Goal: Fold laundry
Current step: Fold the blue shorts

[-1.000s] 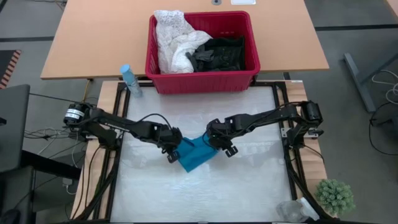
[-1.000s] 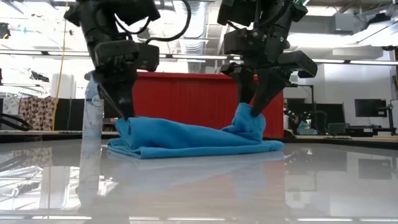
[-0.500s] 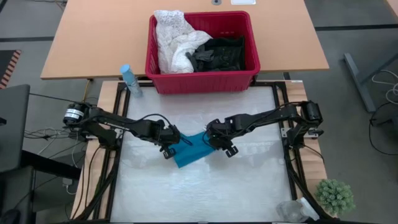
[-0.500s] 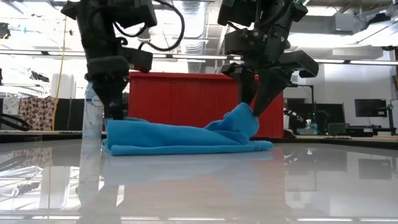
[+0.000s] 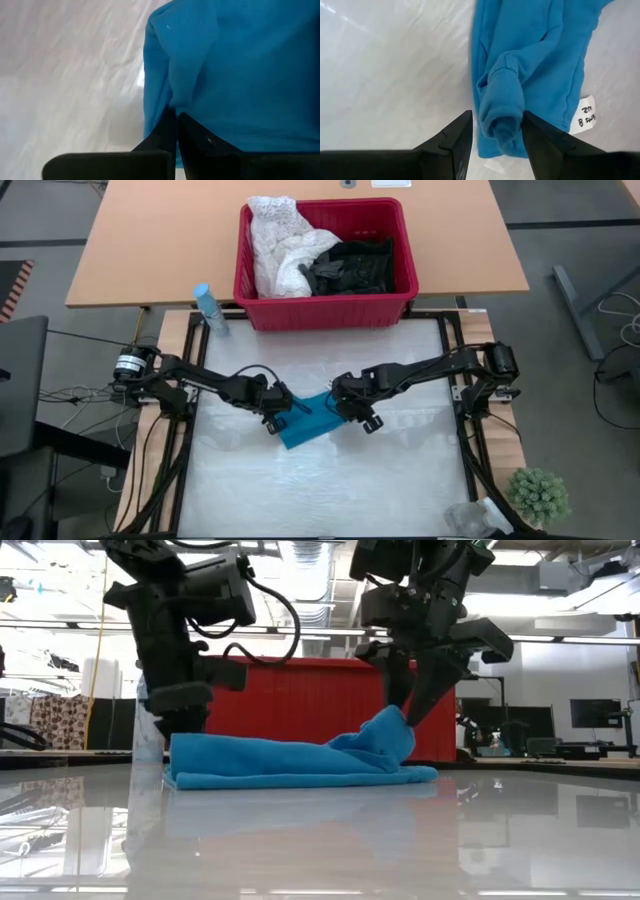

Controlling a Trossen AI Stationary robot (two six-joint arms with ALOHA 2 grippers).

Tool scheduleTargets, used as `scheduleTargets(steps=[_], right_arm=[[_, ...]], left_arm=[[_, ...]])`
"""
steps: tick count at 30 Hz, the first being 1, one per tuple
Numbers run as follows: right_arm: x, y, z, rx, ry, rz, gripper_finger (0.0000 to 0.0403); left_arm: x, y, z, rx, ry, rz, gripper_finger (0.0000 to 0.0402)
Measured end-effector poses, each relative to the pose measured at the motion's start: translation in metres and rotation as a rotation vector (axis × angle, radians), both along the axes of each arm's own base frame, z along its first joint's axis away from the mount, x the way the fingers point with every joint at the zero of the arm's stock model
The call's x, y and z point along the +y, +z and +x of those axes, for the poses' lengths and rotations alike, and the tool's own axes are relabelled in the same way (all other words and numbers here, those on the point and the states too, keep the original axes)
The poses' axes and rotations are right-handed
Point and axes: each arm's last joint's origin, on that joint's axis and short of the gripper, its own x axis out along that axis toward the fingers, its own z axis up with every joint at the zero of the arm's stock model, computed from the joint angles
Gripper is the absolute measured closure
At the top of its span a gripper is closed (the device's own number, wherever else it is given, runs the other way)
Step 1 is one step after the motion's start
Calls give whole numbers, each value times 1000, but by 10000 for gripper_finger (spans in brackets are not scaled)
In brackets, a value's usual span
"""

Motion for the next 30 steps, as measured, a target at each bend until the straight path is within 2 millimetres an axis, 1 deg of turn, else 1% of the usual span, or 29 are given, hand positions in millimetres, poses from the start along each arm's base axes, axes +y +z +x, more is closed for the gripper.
scheduleTargets(steps=[6, 11, 17, 21, 25, 30], right_arm=[[0, 8, 3, -18, 0, 1, 213], [2, 14, 3, 5, 8, 3, 213], [12, 12, -4, 78, 48, 21, 213], [17, 11, -6, 88, 63, 19, 213], [17, 12, -4, 64, 56, 23, 213], [20, 11, -7, 99, 23, 35, 213]], left_arm=[[0, -1, -2, 8, -7, -2, 401], [0, -1, -2, 9, -6, -3, 401], [0, -2, -2, 6, 7, -6, 401], [0, -1, 0, -12, 7, -7, 401], [0, -1, 0, -18, 4, -6, 401], [0, -1, 1, -16, -2, -5, 401]])
